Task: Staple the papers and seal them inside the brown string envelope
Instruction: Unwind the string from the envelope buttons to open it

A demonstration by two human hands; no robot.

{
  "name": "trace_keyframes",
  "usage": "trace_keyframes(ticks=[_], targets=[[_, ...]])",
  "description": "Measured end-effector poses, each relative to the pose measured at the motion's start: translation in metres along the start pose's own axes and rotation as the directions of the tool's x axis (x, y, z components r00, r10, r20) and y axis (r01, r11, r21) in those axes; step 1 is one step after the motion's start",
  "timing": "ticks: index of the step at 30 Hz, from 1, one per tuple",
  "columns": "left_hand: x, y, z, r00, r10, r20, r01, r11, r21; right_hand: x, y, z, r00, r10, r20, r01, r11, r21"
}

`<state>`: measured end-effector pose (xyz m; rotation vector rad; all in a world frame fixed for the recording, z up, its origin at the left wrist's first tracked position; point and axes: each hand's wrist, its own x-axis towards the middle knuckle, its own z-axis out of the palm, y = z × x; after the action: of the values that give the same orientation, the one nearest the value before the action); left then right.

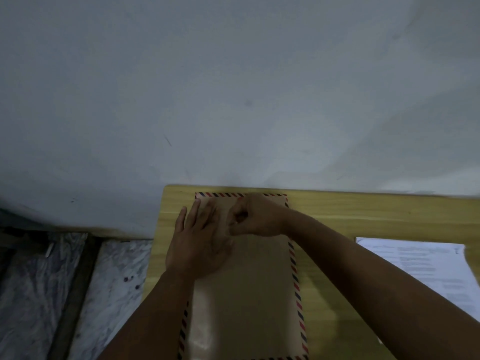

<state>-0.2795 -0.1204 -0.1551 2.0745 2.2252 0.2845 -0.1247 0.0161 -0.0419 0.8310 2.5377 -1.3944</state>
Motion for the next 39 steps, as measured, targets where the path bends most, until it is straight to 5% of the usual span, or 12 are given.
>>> trace_keyframes(ticks=[3,6,8,12,16,21,28,33,39], targets=[[0.0,-0.001,0.001,1.0,0.019,-0.012,-0.019,1.0,-0.012,-0.01,0.017,0.007,0.987,0.064,0.149,-0.052,0.995,-0.084],[0.0,-0.001,0.001,1.0,0.015,-0.021,-0.015,1.0,-0.006,-0.019,0.034,0.003,0.956,0.233,0.177,-0.239,0.971,0.009],[-0.001,0.0,0.0,1.0,-0.001,-0.02,0.001,1.0,-0.015,-0.021,0.044,0.0,0.96,0.271,0.064,-0.274,0.961,0.033],[0.0,0.001,-0.001,1.0,-0.006,-0.017,0.005,1.0,-0.023,-0.017,0.053,-0.007,0.937,0.22,-0.272,-0.285,0.931,-0.229],[-0.001,0.002,-0.002,1.0,-0.008,-0.024,0.007,1.0,-0.023,-0.008,0.048,-0.012,0.9,0.249,-0.358,-0.414,0.747,-0.521],[0.0,0.002,0.0,1.0,0.001,-0.031,-0.002,1.0,-0.024,0.014,0.026,-0.008,0.967,0.154,-0.202,-0.241,0.808,-0.537],[0.0,0.002,0.001,0.999,-0.004,-0.034,0.002,0.999,-0.036,0.048,0.031,-0.002,0.894,0.055,-0.444,-0.264,0.866,-0.424],[0.001,0.001,0.0,1.0,-0.005,-0.009,0.004,1.0,-0.022,0.031,0.046,-0.011,0.895,0.124,-0.428,-0.379,0.715,-0.587],[0.0,0.001,0.001,1.0,-0.011,-0.014,0.011,1.0,-0.025,0.008,0.053,-0.031,0.94,0.155,-0.303,-0.338,0.543,-0.769]])
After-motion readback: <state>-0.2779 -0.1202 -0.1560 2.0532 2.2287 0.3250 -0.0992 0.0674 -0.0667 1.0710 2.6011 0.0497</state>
